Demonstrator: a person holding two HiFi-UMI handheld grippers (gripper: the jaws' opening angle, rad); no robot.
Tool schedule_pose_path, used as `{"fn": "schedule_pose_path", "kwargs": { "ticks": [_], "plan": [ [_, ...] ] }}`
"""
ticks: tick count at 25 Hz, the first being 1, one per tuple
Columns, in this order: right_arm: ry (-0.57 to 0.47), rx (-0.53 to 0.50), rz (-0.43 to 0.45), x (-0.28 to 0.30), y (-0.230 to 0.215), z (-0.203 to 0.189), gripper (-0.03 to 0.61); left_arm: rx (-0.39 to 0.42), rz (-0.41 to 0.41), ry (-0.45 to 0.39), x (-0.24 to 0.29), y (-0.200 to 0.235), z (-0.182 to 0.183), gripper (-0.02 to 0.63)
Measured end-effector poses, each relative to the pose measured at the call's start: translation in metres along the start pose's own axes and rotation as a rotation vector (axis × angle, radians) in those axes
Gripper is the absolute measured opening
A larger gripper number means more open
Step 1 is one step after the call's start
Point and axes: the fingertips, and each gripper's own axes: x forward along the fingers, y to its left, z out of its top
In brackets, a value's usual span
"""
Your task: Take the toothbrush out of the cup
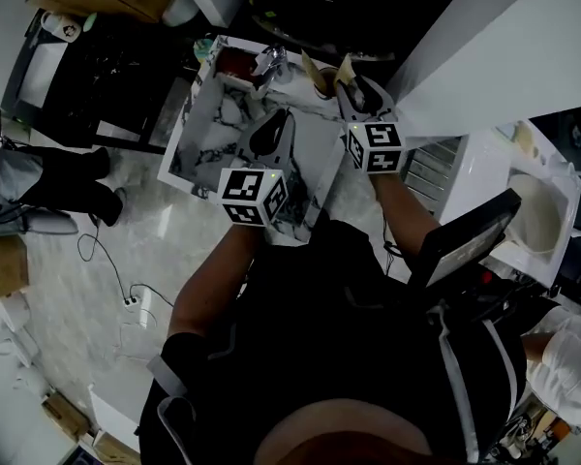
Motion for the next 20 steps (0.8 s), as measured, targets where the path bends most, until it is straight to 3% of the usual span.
{"fn": "schedule_pose_path", "kwargs": {
  "ticks": [5, 15, 20],
  "plan": [
    [0.025, 0.001, 0.015, 0.023, -0.007, -0.018, 0.141, -0.001, 0.01, 0.013, 0.01, 0.005, -0.008, 0.008],
    [0.058, 0.017, 0.02, 0.047, -0.013, -0.041, 0.14, -0.002, 0.035, 0.02, 0.012, 0.006, -0.018, 0.006],
    [0.06, 0.031, 0.003, 0.051, -0.015, -0.044, 0.083, -0.006, 0.046, 0.026, 0.007, 0.01, -0.02, 0.006]
  ]
}}
